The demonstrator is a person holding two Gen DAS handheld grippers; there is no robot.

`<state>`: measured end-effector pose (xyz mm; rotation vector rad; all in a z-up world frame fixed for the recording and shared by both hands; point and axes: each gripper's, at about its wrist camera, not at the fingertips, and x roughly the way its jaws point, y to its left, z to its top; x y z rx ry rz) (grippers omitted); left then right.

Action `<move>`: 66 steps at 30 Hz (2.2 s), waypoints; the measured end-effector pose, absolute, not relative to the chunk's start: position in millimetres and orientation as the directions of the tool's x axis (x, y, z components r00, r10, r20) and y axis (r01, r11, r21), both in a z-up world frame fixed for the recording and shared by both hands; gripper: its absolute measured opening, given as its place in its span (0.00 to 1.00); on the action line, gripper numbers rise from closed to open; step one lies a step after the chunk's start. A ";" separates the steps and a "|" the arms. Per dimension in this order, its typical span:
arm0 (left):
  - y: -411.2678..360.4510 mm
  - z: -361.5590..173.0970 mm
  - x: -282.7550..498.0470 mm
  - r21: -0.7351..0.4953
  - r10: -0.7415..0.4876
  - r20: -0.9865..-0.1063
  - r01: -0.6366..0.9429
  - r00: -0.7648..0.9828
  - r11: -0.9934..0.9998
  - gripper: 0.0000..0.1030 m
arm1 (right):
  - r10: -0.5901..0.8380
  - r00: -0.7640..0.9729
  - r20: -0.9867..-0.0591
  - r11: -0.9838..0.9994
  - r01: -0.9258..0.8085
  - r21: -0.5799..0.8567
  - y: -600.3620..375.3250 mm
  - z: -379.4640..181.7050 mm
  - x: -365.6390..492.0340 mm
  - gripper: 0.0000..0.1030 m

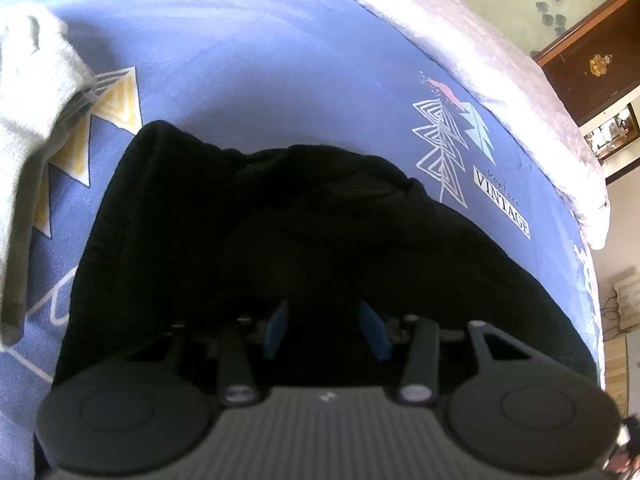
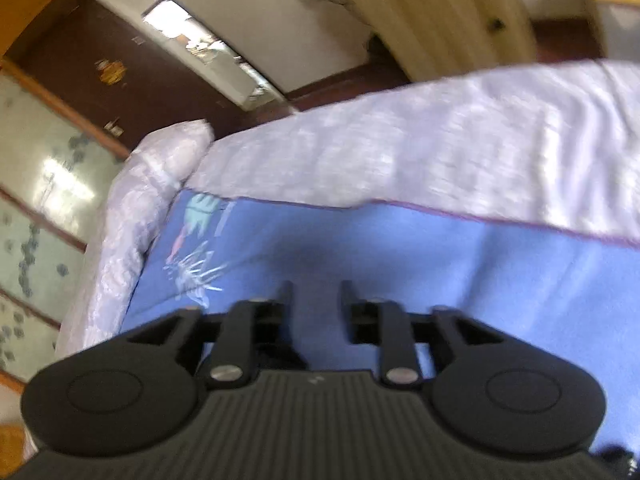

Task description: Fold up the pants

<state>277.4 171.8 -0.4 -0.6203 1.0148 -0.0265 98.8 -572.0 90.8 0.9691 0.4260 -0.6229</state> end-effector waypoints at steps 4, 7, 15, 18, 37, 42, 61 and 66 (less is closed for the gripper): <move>165.4 1.2 277.0 -0.473 -0.280 -0.789 -0.251 0.547 0.844 0.45 | -0.254 0.746 -0.615 0.576 0.628 0.523 -562.9 84.3 174.0 0.46; 159.8 2.4 279.6 -0.455 -0.267 -0.796 -0.247 0.543 0.855 0.48 | -0.202 0.707 -0.678 0.680 0.599 0.423 -550.7 67.8 221.9 0.46; 154.2 2.2 279.0 -0.437 -0.256 -0.793 -0.224 0.552 0.871 0.50 | -0.349 0.646 -0.679 0.872 0.489 0.017 -496.7 58.4 273.3 0.21; 153.7 0.7 276.5 -0.440 -0.255 -0.784 -0.218 0.566 0.871 0.52 | -0.339 0.851 -0.402 0.834 0.469 0.290 -513.2 99.1 239.0 0.22; 178.5 46.1 234.2 -0.370 -0.143 -0.755 -0.235 0.640 0.899 0.59 | -0.346 0.708 -0.615 0.693 0.635 0.341 -539.5 92.6 184.7 0.40; 206.7 67.5 196.9 -0.374 -0.130 -0.758 -0.263 0.639 0.890 0.59 | -0.291 0.727 -0.622 0.761 0.570 0.309 -499.4 101.5 122.6 0.41; 250.9 68.6 -10.2 -0.563 -0.288 -0.753 -0.352 0.592 0.748 0.64 | -0.155 0.783 -0.603 0.445 0.600 0.664 -503.5 65.6 -160.9 0.44; 236.9 56.4 -4.1 -0.570 -0.309 -0.764 -0.367 0.567 0.735 0.69 | -0.106 0.803 -0.586 0.452 0.564 0.691 -495.9 64.0 -150.5 0.43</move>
